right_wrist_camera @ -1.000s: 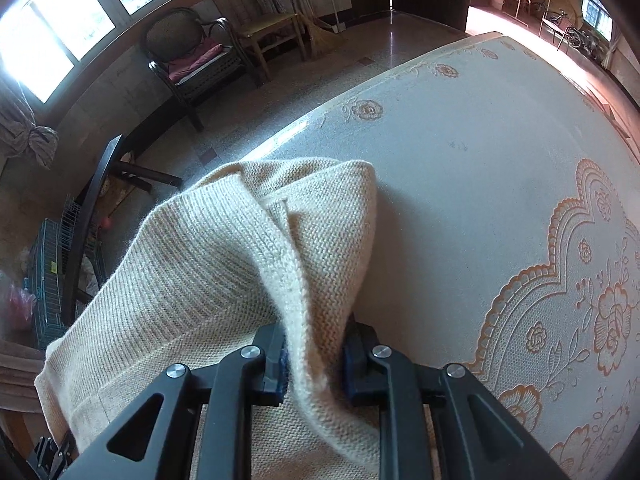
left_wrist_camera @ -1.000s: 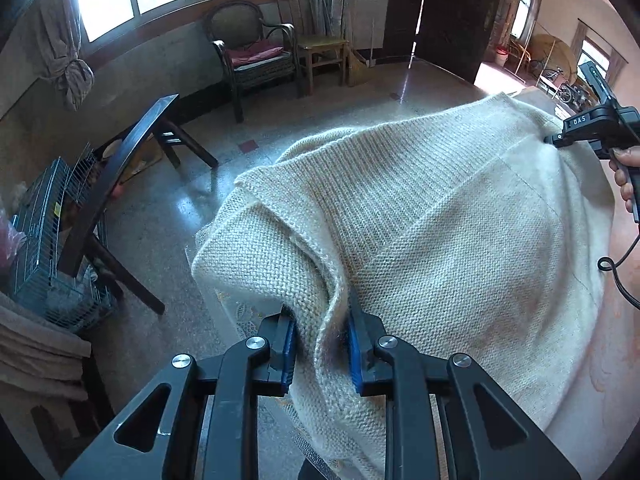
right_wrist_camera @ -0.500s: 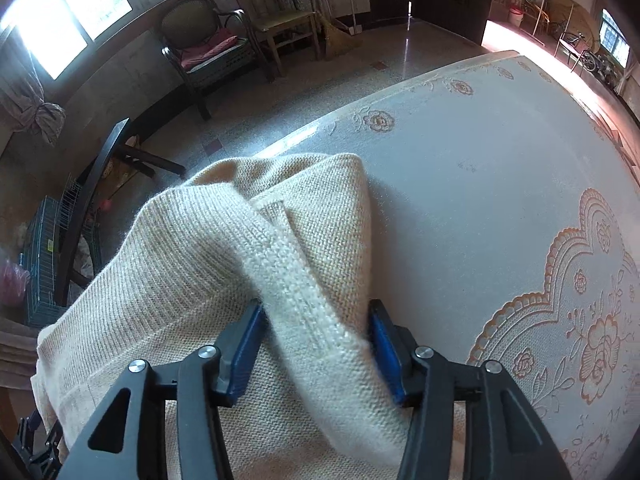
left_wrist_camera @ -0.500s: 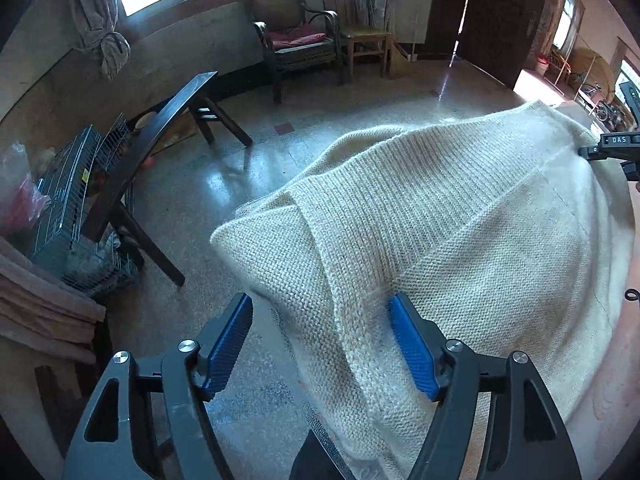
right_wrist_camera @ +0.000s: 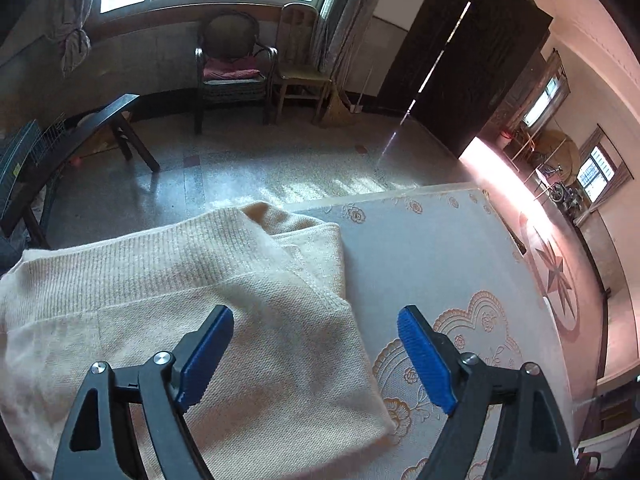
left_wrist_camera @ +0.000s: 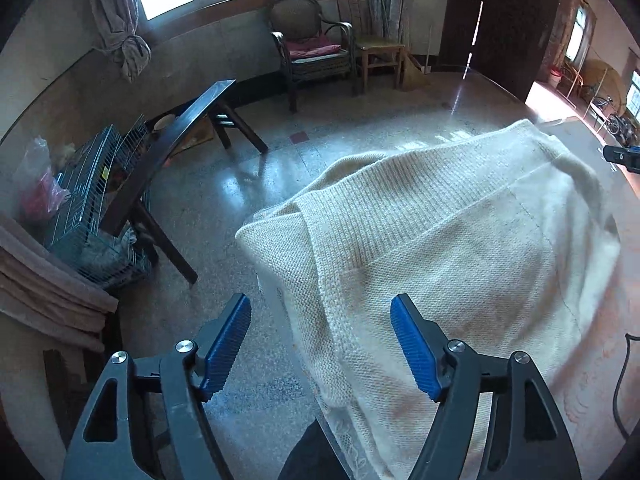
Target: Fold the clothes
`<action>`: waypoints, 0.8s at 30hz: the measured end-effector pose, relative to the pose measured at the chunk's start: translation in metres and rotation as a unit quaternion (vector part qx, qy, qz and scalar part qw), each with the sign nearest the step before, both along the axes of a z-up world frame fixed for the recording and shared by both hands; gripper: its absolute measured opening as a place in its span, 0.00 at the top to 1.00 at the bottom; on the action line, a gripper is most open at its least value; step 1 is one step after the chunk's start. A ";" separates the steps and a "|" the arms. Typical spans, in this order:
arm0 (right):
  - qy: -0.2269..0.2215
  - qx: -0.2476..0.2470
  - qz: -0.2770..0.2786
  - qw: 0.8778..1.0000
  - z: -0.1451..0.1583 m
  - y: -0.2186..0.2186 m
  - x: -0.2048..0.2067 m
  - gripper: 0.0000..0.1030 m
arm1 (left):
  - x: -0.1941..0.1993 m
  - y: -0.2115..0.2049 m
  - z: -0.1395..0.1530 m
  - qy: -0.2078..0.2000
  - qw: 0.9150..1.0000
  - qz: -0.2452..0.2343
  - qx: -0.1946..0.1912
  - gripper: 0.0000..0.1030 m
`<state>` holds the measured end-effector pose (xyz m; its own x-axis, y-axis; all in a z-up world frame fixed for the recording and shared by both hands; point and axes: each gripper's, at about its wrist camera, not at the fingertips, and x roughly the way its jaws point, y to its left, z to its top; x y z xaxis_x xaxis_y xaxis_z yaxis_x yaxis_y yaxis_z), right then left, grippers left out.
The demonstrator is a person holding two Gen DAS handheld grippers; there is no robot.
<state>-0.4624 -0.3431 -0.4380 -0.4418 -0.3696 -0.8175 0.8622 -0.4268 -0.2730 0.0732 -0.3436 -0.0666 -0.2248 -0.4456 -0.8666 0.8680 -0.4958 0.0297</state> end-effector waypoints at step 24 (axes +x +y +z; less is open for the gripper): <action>-0.153 -0.054 -0.015 0.987 -0.032 0.085 0.145 0.17 | -0.021 0.098 0.034 0.031 0.999 -0.034 -0.018 0.27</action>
<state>-0.3176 -0.2580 -0.4698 -0.1923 -0.4532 -0.8704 0.8840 -0.4651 0.0469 0.0518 -0.2458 -0.0325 -0.3084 -0.4577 -0.8339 0.8329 -0.5533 -0.0044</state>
